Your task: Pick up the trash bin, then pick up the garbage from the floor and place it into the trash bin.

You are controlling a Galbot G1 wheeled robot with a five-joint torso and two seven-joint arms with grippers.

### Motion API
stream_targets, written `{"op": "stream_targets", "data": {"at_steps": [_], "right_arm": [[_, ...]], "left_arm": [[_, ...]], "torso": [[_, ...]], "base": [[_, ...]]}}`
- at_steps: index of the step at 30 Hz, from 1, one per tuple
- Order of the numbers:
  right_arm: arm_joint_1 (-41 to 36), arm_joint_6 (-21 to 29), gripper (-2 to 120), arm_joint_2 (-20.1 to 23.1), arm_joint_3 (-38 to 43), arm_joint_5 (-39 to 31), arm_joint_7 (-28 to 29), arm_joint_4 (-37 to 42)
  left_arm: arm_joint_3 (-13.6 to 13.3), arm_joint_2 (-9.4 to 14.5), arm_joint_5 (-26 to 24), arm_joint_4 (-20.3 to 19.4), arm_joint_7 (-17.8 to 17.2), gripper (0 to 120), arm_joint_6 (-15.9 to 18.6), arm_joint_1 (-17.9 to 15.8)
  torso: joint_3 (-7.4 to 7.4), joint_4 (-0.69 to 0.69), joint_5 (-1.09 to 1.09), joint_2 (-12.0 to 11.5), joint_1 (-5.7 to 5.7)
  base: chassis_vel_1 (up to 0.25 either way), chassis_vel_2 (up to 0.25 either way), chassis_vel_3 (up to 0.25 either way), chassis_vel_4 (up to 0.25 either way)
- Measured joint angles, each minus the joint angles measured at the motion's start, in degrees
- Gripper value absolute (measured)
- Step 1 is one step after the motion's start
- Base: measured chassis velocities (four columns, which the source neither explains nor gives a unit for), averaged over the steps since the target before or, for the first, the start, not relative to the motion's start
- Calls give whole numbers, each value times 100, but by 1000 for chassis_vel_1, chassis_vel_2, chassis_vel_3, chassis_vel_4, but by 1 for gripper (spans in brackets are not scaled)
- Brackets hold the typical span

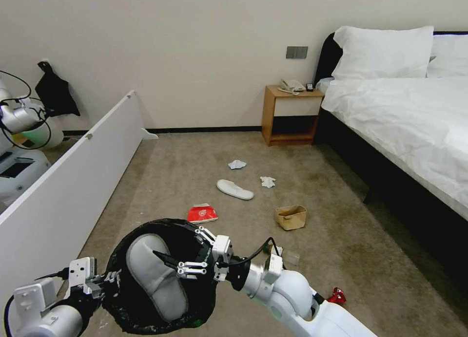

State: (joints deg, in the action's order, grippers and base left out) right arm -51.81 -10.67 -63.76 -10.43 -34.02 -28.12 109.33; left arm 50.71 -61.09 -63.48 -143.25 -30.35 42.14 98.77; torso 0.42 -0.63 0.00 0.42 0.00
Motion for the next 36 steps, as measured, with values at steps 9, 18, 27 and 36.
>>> {"op": "stream_targets", "data": {"at_steps": [9, 18, 27, 36], "right_arm": [[-503, 353, 100, -101, 1603, -221, 818, 281], [-1782, 1477, 100, -141, 3085, 30, 2290, 821], [-2682, 1980, 100, -323, 3855, 432, 3232, 811], [-3091, 2831, 100, -550, 4372, 524, 3856, 142]], "left_arm": [[50, -148, 78, 60, 40, 3, 0, -54], [48, -196, 132, 119, 73, 3, 0, -205], [1, -176, 149, 135, 105, 3, 0, -230], [35, -180, 145, 148, 141, 3, 0, -250]], "torso": [[0, 1, 1, 0, 0], [-1, 0, 0, 0, 0], [0, 1, 1, 0, 0], [0, 0, 1, 1, 0]], "base": [[0, 0, 0, 0], [0, 0, 0, 0], [0, 0, 0, 0], [0, 0, 0, 0]]}}
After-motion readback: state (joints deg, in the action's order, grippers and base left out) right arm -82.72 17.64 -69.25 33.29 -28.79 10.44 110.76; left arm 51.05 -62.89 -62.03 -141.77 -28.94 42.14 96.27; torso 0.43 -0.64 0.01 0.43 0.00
